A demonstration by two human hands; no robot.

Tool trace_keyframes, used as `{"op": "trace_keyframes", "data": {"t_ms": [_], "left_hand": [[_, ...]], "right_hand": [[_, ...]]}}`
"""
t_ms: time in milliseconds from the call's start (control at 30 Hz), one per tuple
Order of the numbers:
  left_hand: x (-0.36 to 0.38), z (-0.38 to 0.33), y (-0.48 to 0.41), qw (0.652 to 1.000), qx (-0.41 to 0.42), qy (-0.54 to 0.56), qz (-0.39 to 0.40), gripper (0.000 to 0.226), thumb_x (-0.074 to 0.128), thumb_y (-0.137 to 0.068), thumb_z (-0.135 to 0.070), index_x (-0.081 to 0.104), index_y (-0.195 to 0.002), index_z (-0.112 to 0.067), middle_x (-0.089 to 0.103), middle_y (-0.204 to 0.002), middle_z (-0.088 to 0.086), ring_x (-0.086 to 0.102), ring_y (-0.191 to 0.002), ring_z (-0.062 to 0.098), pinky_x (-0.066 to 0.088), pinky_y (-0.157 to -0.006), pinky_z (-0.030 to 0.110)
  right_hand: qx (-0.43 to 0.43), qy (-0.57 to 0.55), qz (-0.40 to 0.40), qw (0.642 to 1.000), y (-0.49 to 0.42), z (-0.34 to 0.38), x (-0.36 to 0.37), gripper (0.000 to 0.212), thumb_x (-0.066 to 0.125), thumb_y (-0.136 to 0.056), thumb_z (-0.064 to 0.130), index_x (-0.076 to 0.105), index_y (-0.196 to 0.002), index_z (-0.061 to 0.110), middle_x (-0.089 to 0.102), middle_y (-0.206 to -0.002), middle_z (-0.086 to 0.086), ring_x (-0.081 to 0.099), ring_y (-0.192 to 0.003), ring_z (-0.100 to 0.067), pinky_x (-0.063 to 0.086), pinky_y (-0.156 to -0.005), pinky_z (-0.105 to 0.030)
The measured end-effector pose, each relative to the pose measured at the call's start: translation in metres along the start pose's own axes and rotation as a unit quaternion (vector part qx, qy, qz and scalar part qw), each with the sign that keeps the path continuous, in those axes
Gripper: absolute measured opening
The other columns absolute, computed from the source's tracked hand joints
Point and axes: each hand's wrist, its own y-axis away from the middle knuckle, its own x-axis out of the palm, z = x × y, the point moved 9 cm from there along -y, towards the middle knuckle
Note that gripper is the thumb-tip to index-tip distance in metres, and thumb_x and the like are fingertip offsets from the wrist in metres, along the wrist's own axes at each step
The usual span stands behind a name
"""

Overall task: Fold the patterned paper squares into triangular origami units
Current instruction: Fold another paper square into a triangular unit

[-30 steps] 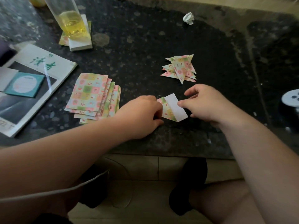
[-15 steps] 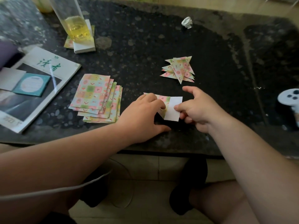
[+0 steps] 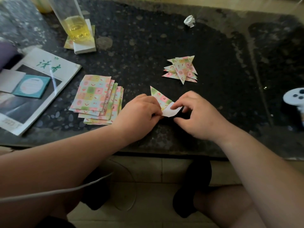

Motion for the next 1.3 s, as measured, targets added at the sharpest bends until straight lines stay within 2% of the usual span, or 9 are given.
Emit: {"op": "trace_keyframes", "data": {"t_ms": [133,300,467,633,733,800,933,1067,1300], "left_hand": [[0.000,-0.001,0.003,1.000,0.020,-0.012,-0.015,0.013,0.071,-0.093,-0.023,0.081,-0.100,-0.018,0.073,-0.105,-0.007,0.057,-0.100,0.015,0.042,-0.090,0.021],[0.007,0.000,0.008,0.999,0.035,-0.032,-0.008,0.012,0.074,-0.091,-0.025,0.082,-0.096,-0.018,0.075,-0.104,-0.006,0.060,-0.097,0.021,0.054,-0.088,0.043],[0.014,0.003,0.010,0.993,0.021,-0.072,0.091,0.023,0.063,-0.097,-0.039,0.077,-0.113,-0.029,0.063,-0.132,-0.011,0.049,-0.120,0.017,0.043,-0.103,0.041],[0.017,0.015,0.018,0.955,0.008,-0.165,0.246,0.051,0.045,-0.101,-0.057,0.040,-0.151,-0.045,0.023,-0.163,-0.019,0.019,-0.147,0.012,0.023,-0.117,0.040],[0.015,0.019,0.030,0.935,0.024,-0.189,0.300,0.059,0.037,-0.103,-0.058,0.017,-0.158,-0.048,0.003,-0.167,-0.023,0.006,-0.151,0.010,0.016,-0.118,0.041],[0.014,0.020,0.035,0.929,0.029,-0.189,0.317,0.059,0.035,-0.103,-0.058,0.011,-0.157,-0.052,-0.003,-0.167,-0.024,0.001,-0.153,0.009,0.013,-0.119,0.040],[0.013,0.022,0.038,0.933,0.039,-0.169,0.316,0.054,0.034,-0.103,-0.058,0.017,-0.154,-0.056,-0.003,-0.166,-0.026,0.000,-0.153,0.007,0.011,-0.119,0.041],[0.013,0.024,0.036,0.935,0.038,-0.159,0.315,0.052,0.038,-0.103,-0.057,0.023,-0.153,-0.056,0.002,-0.166,-0.027,0.002,-0.152,0.005,0.012,-0.117,0.040],[0.013,0.022,0.034,0.933,0.033,-0.158,0.321,0.053,0.041,-0.102,-0.057,0.026,-0.153,-0.055,0.004,-0.166,-0.026,0.002,-0.151,0.006,0.012,-0.118,0.042]], "right_hand": [[-0.032,-0.016,0.011,0.999,0.000,0.000,0.017,0.011,0.083,-0.085,0.024,0.076,-0.091,0.031,0.057,-0.101,0.018,0.056,-0.081,0.005,0.039,-0.069,-0.008],[-0.048,-0.019,-0.015,0.999,-0.003,-0.004,0.015,0.006,0.080,-0.087,0.018,0.081,-0.089,0.024,0.061,-0.096,0.014,0.057,-0.076,0.004,0.039,-0.066,-0.011],[-0.040,-0.003,0.003,0.999,-0.002,-0.007,0.021,0.006,0.080,-0.087,0.019,0.081,-0.089,0.025,0.060,-0.097,0.015,0.057,-0.078,0.000,0.041,-0.069,-0.017],[-0.022,0.015,0.029,0.999,-0.004,-0.006,0.024,0.003,0.076,-0.092,0.028,0.078,-0.092,0.029,0.054,-0.101,0.018,0.056,-0.082,-0.002,0.044,-0.072,-0.020],[-0.020,0.021,0.048,0.998,-0.005,-0.007,0.025,0.004,0.075,-0.092,0.028,0.076,-0.091,0.032,0.053,-0.101,0.018,0.055,-0.080,0.000,0.040,-0.071,-0.018],[-0.018,0.020,0.060,0.998,-0.005,-0.007,0.025,0.004,0.077,-0.091,0.027,0.077,-0.091,0.032,0.055,-0.101,0.017,0.055,-0.079,-0.001,0.039,-0.071,-0.017],[-0.010,0.026,0.078,0.997,-0.007,-0.006,0.027,0.005,0.080,-0.088,0.030,0.079,-0.089,0.034,0.057,-0.099,0.014,0.054,-0.081,0.000,0.042,-0.072,-0.021],[0.005,0.014,0.087,0.996,-0.009,-0.006,0.027,0.004,0.081,-0.087,0.032,0.080,-0.086,0.036,0.060,-0.094,0.015,0.053,-0.080,0.009,0.037,-0.069,-0.017],[0.051,0.022,0.094,0.994,-0.017,-0.004,0.025,0.019,0.077,-0.091,0.033,0.069,-0.075,0.039,0.064,-0.088,0.015,0.057,-0.077,-0.001,0.037,-0.065,-0.019]]}}
